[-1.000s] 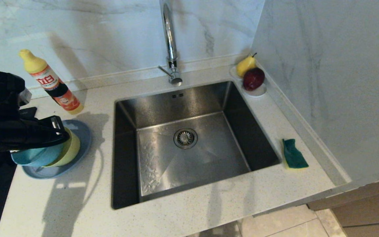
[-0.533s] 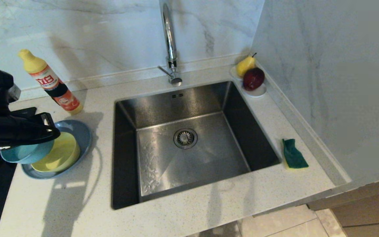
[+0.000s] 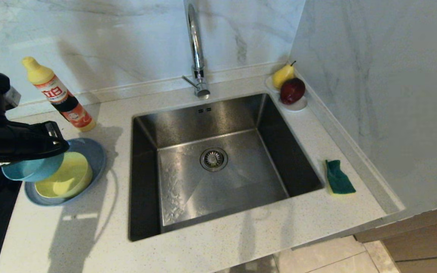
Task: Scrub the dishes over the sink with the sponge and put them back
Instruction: Place the bowl on the bowl
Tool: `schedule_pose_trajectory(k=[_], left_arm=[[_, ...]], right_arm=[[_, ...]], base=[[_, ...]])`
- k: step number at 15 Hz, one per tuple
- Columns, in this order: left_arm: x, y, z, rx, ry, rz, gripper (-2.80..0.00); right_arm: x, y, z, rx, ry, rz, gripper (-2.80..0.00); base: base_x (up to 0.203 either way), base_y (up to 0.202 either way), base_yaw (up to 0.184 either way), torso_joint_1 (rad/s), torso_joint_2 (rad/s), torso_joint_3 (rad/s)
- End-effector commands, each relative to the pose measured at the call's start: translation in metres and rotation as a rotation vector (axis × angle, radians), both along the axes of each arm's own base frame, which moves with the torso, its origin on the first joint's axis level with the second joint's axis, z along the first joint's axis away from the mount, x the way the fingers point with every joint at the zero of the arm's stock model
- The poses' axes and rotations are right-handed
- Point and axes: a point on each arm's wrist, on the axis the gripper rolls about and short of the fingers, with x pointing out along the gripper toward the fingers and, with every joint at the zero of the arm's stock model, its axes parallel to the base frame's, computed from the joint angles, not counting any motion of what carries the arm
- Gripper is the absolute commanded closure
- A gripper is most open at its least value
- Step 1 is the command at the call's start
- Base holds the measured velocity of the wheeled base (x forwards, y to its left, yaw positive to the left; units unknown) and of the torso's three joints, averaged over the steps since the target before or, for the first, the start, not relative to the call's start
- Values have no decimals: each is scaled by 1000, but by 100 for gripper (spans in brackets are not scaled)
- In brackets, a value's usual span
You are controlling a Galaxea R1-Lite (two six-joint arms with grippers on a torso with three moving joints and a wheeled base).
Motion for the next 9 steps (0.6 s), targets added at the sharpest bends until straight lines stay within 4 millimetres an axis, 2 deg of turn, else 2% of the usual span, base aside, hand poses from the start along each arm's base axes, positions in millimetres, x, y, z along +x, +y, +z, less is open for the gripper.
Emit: schedule_pose_trajectory(k=[1,6,9], left_arm=[[-7,-7,6,5,-19,-21,0],[-1,-9,-25,-4,89,-30,0],[1,-9,-32,-4,112,-30,0]], right_arm=[[0,0,0,0,0,1,0],[0,0,0,0,0,1,0],[0,0,0,0,0,1,0]], base=[[0,0,0,0,0,0],[0,0,0,0,0,0],[0,0,0,0,0,0]])
